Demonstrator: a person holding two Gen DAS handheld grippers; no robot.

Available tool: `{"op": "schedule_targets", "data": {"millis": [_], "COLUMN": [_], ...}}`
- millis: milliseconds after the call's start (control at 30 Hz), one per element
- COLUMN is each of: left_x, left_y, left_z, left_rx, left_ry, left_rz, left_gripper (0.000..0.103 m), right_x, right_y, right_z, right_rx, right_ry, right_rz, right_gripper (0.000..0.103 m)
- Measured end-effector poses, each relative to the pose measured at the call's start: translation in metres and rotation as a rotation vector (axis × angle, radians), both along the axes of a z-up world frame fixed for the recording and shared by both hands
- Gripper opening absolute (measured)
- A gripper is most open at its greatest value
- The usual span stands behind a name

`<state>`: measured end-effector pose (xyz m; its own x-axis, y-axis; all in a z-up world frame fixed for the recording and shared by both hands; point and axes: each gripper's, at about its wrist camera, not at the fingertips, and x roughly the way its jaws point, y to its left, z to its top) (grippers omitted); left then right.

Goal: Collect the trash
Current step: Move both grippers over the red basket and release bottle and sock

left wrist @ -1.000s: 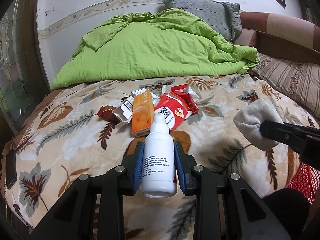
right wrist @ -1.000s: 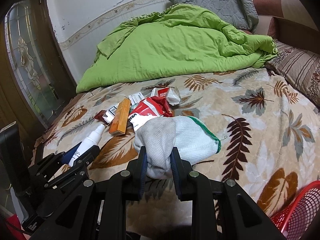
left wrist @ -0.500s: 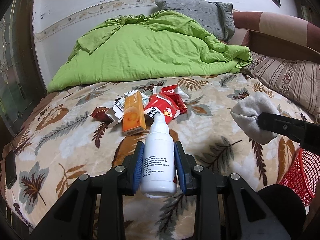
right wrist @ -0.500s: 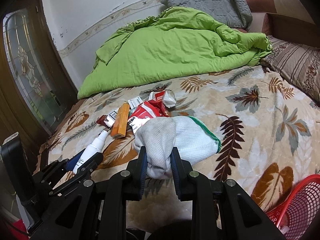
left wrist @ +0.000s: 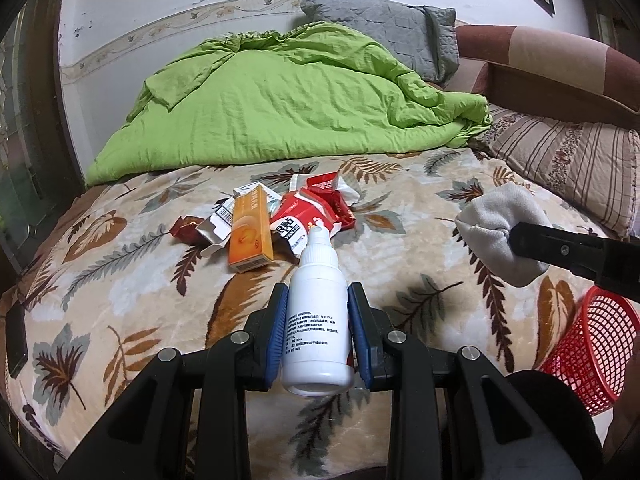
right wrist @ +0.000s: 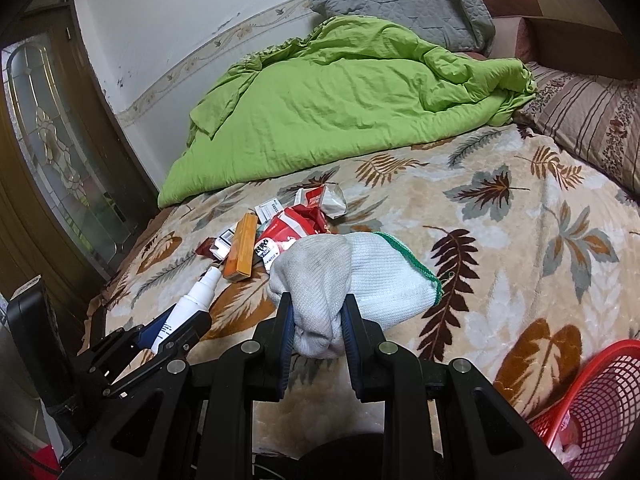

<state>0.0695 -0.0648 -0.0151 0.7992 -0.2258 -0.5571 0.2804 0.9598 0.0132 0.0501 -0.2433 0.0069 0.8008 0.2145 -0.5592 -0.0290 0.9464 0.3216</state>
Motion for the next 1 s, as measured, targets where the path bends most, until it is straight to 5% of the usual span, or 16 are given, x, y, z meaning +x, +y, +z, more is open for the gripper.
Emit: {"op": "schedule_targets", "data": {"millis": [433,1000], "left_x": [-0.018,-0.062], "left_y": [-0.025,-0.143], "left_z": [0.024,0.057], "left_rx": [-0.058,-0.128], "left_ry": [-0.015,0.061], "left_rz": [-0.109,-0.494], "left_gripper": [0.029,0.029], "right_x": [-0.028,-0.149], "right_y": [-0.048,-0.180], "right_z": [0.019,0.029], "right_rx": [0.085,0.100], "right_ry": [-0.008,0.033], "right_rz": [-0.069,-0.402], "right_gripper": [0.025,0.026]}}
